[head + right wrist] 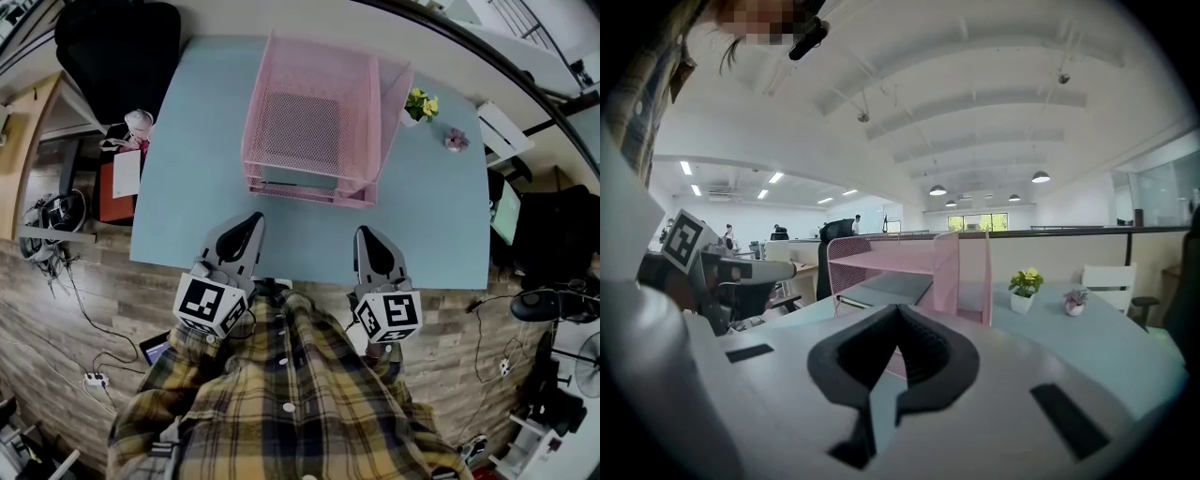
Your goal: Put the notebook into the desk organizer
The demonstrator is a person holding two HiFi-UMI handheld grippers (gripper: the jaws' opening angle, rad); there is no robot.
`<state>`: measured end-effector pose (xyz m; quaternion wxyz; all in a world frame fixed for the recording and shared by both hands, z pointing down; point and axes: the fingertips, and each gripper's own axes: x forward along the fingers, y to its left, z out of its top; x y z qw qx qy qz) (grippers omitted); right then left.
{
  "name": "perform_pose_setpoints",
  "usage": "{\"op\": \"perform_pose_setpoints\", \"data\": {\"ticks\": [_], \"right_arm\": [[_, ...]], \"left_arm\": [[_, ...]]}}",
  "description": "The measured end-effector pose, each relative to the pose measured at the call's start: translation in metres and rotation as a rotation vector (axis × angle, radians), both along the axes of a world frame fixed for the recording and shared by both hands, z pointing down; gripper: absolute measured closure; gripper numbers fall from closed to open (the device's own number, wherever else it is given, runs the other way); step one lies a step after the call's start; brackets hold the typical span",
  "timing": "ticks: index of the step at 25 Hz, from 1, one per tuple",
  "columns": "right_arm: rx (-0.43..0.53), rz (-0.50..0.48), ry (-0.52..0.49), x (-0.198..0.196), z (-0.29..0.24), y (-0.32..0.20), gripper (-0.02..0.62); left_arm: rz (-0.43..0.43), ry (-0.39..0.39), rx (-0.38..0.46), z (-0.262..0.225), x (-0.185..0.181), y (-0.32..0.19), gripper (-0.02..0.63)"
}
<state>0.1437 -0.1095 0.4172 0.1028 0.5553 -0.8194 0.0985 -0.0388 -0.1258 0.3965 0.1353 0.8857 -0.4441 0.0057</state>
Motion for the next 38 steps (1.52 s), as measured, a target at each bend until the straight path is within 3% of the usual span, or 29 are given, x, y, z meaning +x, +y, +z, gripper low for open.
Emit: {"op": "perform_pose_setpoints", "data": {"ticks": [38], "right_arm": [[-0.001, 0.003, 0.045, 0.0018, 0.0009, -0.0020, 0.592]], "left_arm": [[-0.001, -0.037, 0.018, 0.0011, -0.0065, -0.0038, 0.615]]}}
